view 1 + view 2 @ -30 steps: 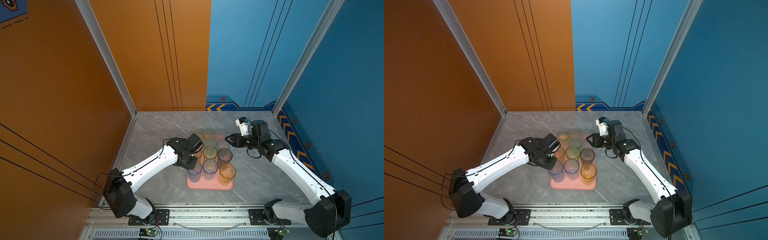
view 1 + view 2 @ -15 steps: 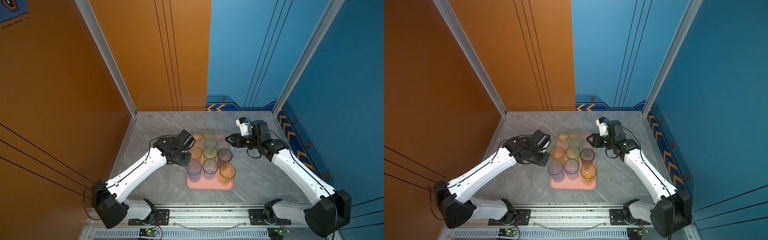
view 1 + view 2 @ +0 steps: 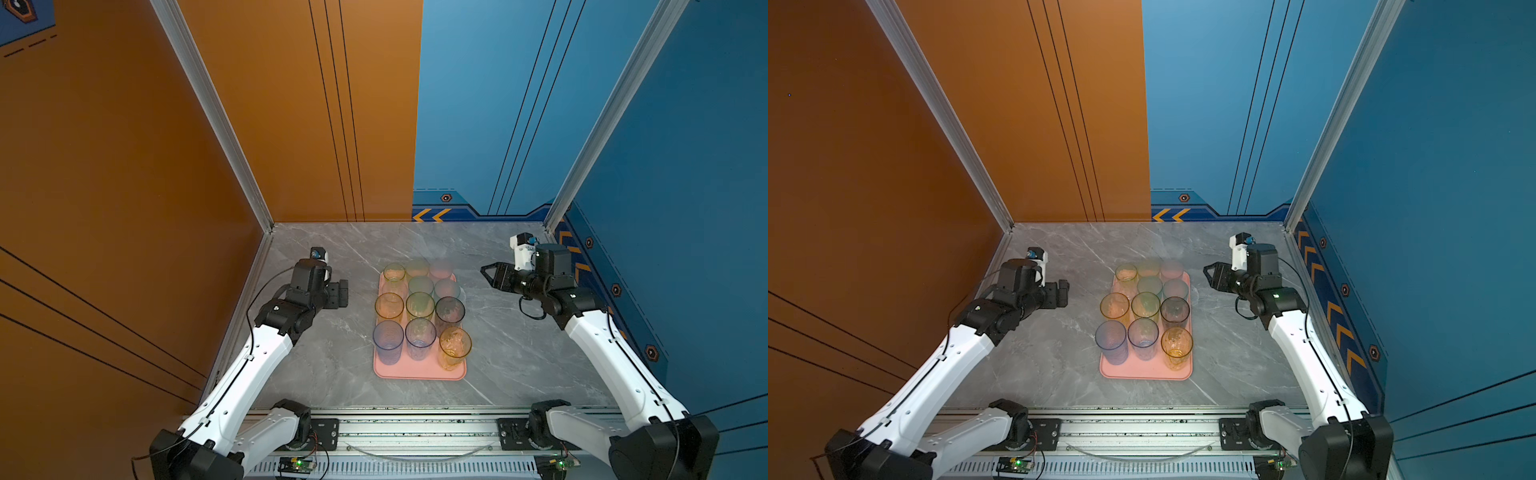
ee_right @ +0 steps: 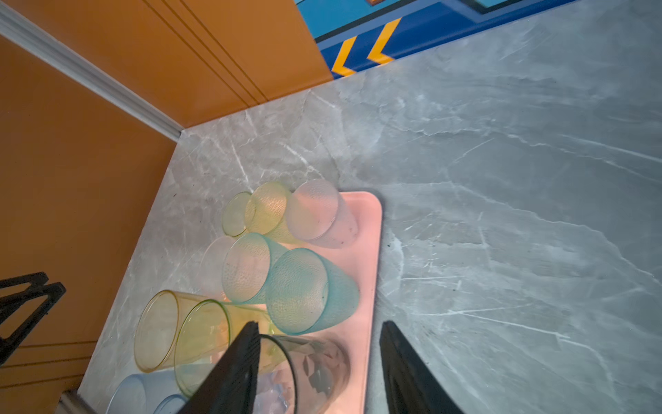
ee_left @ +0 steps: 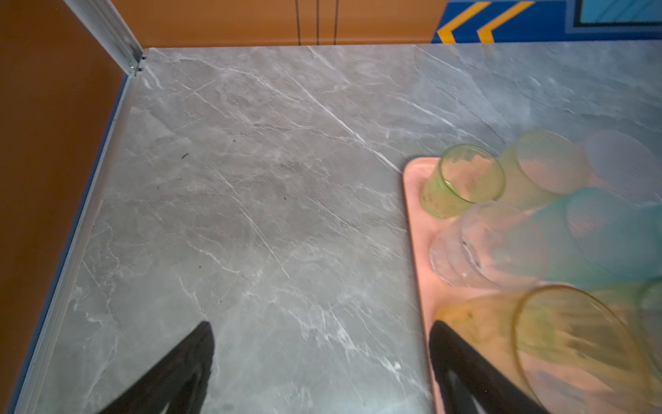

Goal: Place the glasses into the tray
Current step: Place the glass on the tray, then reset both arms

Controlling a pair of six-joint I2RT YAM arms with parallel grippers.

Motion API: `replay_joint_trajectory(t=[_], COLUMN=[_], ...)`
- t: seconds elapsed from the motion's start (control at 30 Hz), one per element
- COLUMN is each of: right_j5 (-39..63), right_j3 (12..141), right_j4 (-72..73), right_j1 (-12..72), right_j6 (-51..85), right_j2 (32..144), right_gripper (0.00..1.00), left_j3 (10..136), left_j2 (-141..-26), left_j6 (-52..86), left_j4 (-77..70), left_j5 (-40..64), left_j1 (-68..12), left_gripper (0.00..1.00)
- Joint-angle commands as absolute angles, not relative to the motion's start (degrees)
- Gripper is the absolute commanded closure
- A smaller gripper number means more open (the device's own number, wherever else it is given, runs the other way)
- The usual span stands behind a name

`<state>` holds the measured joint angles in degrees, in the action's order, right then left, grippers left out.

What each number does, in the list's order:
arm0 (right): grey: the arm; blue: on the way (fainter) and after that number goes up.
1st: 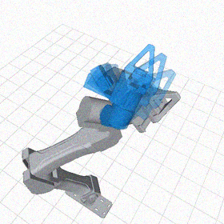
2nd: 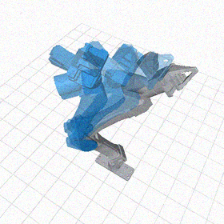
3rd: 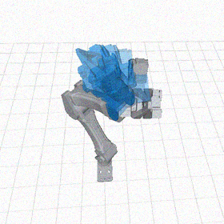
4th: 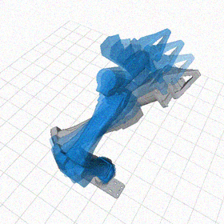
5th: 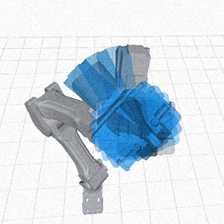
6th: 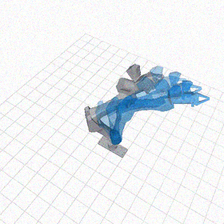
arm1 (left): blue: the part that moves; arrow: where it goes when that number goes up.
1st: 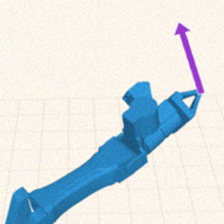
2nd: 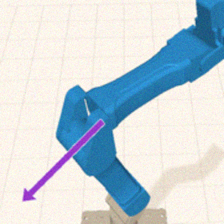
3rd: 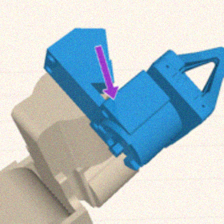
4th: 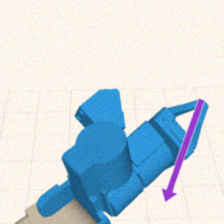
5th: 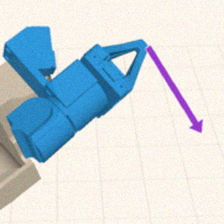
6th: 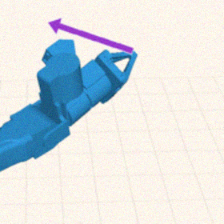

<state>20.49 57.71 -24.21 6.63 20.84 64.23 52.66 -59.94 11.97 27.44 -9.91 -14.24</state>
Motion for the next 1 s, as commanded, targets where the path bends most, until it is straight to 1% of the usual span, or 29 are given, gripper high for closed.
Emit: replay_joint_trajectory(t=[0.0,0.13,0.23,0.3,0.4,0.57,0.67,0.77,0.93,0.97], right_j5=[16.9,14.7,14.3,14.1,13.6,12.8,12.4,11.2,9.5,9.0], right_j3=[55.2,53.0,52.0,51.7,50.9,50.3,50.2,49.8,48.5,48.0], right_j4=[-26.2,-25.9,-25.4,-24.9,-23.6,-21.8,-21.3,-20.7,-18.7,-18.2], right_j1=[4.2,2.8,2.5,2.5,2.5,2.5,2.5,2.4,2.3,2.3], right_j6=[20.2,20.1,20.2,20.2,20.0,20.2,20.1,20.0,19.0,18.9], right_j2=[63.0,62.7,63.0,63.3,63.5,64.5,65.5,66.2,65.8,65.5], right_gripper=[0.47,0.47,0.47,0.47,0.47,0.46,0.46,0.45,0.44,0.43], left_j3=[46.7,36.7,29.4,24.2,17.4,15.4,12.4,10.7,10.5,10.9], left_j2=[-59.1,-56.9,-55.4,-54.6,-54.6,-58.0,-61.4,-67.3,-80.9,-83.1], left_j6=[12.2,13.4,14.4,12.3,8.6,6.1,3.8,3.4,2.6,2.5], left_j4=[12.2,-2.2,-12.1,-19.2,-29.5,-31.6,-40.4,-49.7,-66.4,-67.7], left_j5=[-5.4,-6.0,-8.6,-8.2,-10.8,-10.3,-11.7,-11.0,-9.9,-9.5], left_j1=[-9.5,-4.9,-2.4,-1.1,-0.8,-0.6,-0.5,0.1,0.2,0.3], left_gripper=[0.02,0.02,0.02,0.03,0.03,0.02,0.03,0.02,0.03,0.02])
